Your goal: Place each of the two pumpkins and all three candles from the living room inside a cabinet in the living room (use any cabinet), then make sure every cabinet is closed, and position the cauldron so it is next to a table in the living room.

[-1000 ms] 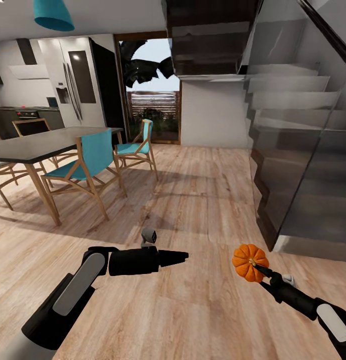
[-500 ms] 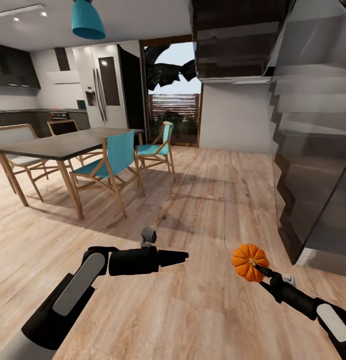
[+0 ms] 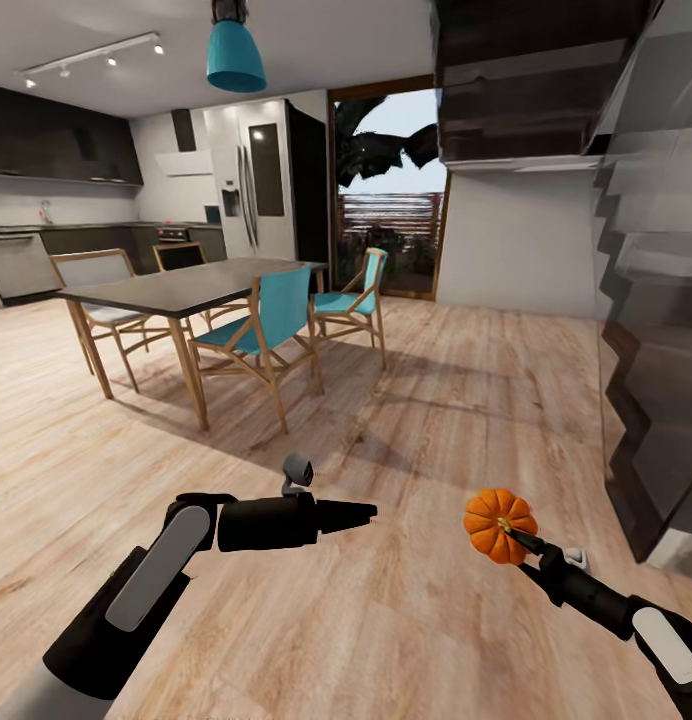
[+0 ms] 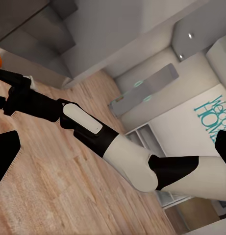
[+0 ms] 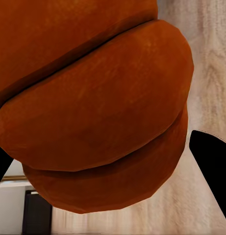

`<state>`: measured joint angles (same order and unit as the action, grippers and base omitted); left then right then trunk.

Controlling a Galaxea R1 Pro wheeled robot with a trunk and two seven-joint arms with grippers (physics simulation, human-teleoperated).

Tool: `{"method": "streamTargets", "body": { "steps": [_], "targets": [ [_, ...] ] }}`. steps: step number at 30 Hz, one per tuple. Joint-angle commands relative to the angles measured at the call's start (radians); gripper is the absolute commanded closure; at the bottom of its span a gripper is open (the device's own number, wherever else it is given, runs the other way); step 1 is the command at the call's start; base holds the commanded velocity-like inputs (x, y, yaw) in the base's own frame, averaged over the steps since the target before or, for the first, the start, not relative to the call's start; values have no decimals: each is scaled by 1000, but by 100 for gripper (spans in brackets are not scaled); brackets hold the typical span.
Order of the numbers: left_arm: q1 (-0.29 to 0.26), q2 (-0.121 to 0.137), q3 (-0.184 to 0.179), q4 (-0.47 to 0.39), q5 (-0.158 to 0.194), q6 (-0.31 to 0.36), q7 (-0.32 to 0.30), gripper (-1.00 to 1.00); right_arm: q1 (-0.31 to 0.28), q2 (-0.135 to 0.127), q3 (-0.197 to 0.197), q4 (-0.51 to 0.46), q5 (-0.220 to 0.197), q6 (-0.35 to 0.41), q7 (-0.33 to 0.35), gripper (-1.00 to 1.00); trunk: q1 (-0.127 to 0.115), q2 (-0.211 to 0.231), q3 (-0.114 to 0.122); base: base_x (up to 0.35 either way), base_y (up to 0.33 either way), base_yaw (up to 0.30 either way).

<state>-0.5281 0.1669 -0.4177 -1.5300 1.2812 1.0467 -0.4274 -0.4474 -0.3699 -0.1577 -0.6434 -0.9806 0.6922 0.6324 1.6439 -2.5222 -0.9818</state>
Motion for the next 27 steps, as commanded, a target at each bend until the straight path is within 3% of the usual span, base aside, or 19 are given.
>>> {"method": "streamTargets", "body": {
  "steps": [1,27],
  "targets": [
    [-1,0,-1,1,-6,1,-8,-100,0,0,-3,-1,-15,12,-2,100,0,0,0,0,0,254],
    [-1,0,-4,1,-7,1,-8,-100,0,0,-2,-1,-15,12,-2,100,0,0,22,0,0,254]
  ]
}}
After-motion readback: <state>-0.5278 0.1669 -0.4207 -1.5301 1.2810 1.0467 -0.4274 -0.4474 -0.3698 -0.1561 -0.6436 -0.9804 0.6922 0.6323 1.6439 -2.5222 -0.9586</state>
